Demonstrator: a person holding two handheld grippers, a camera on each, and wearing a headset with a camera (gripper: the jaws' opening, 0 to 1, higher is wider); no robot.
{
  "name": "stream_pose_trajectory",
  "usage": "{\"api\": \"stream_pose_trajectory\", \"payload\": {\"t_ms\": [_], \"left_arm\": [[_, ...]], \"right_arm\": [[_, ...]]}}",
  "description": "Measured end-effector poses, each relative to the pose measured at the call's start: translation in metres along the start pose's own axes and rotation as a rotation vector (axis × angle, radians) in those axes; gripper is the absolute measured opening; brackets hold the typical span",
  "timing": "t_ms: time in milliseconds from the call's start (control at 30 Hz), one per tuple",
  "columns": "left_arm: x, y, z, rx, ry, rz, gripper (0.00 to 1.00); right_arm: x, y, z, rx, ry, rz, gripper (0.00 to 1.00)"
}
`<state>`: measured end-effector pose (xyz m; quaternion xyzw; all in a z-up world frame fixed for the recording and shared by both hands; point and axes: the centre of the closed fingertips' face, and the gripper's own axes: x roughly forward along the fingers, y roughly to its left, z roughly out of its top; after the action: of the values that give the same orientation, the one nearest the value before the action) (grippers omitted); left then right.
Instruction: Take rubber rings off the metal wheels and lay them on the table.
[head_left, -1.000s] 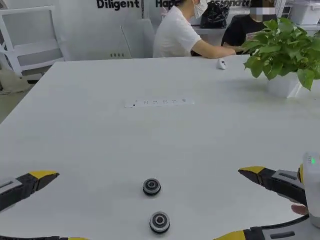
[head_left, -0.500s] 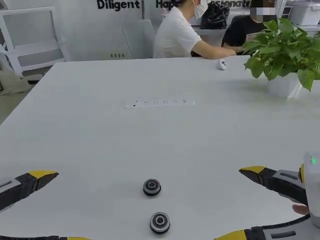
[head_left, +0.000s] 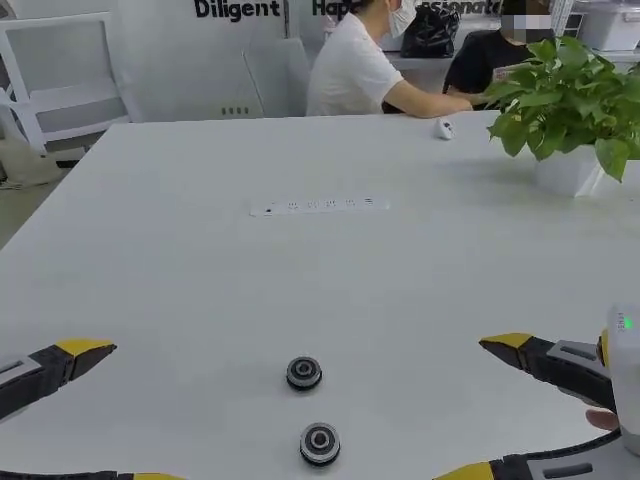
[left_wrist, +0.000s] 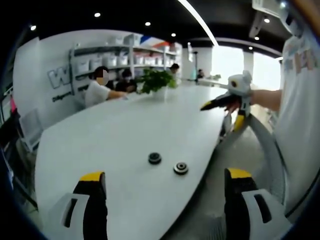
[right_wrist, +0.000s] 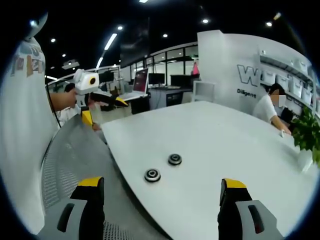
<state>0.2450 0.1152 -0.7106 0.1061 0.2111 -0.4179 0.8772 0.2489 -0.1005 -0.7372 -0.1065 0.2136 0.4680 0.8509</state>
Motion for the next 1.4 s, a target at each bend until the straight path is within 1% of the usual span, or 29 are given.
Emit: {"api": "stream_pose_trajectory", "payload": {"t_ms": [467,900,1400], "left_arm": [[0.001,0.000,-0.001,0.001,0.003,-0.001,1.00],[0.003,0.004,0.001,0.000,0.002,-0.001,1.00],[0.010,0.009,0.012,0.014,-0.016,-0.003,1.00]], "right_arm": [[0.002,0.000,-0.003,-0.003,0.013,0.007,0.96],[0.001,-0.003,-0.003,-0.002,0.012,0.004,0.95],[0.004,-0.008,0.000,-0.011,0.010,0.012,0.93]]}}
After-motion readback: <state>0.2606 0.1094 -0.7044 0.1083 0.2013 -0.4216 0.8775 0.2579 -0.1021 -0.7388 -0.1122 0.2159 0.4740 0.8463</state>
